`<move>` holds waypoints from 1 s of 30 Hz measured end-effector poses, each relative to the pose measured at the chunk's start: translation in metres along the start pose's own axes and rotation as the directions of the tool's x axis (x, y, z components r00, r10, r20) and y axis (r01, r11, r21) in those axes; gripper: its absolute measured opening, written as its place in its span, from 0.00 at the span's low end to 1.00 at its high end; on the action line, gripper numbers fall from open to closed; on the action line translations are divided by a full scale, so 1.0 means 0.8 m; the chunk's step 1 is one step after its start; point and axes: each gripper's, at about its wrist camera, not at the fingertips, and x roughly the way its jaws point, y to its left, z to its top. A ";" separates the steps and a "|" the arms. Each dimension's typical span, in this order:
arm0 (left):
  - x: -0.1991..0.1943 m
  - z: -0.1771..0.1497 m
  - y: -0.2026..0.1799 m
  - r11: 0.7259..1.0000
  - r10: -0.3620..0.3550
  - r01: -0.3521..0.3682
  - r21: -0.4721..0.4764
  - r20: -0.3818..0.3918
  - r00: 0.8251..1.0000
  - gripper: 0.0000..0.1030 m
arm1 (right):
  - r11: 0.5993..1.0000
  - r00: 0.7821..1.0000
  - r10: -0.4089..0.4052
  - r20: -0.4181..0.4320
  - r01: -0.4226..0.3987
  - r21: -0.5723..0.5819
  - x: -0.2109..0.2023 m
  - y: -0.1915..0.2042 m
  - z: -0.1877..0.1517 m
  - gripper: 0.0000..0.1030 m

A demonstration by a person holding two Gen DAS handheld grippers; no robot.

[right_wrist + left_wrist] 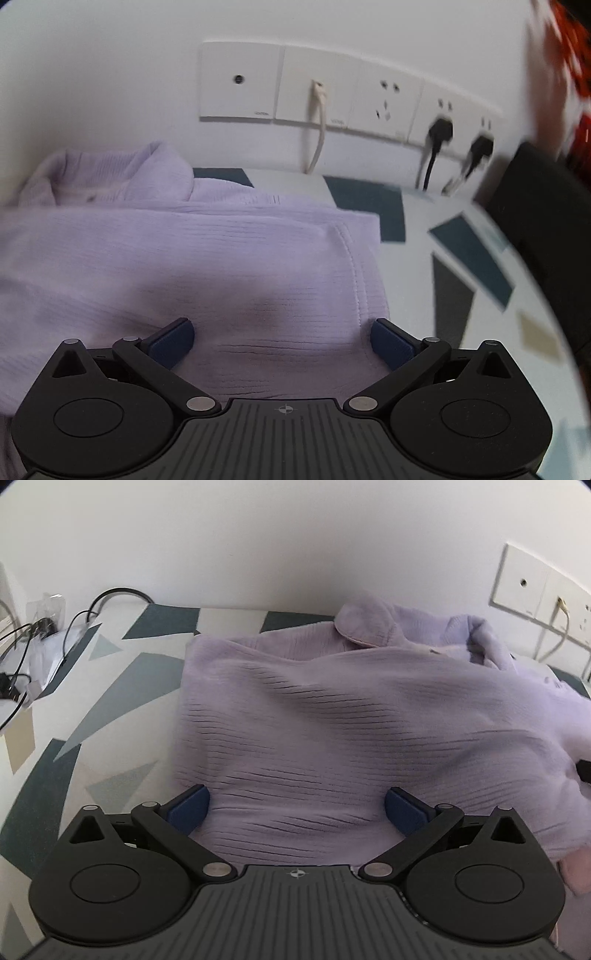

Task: Fold clothes

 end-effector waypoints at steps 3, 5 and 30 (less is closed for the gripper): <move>-0.001 -0.002 -0.005 1.000 0.019 -0.019 0.007 0.003 1.000 1.00 | 1.000 1.000 0.009 -0.004 -0.009 -0.012 -0.004 0.000 -0.002 0.99; 0.002 0.006 0.000 1.000 0.011 -0.011 0.006 -0.028 1.000 1.00 | 1.000 1.000 0.025 -0.011 -0.025 -0.007 -0.013 0.000 0.000 0.99; -0.165 -0.086 -0.054 0.990 0.143 -0.143 0.012 -0.051 0.988 1.00 | 0.949 0.987 0.161 -0.002 -0.155 0.274 -0.154 -0.159 -0.082 0.99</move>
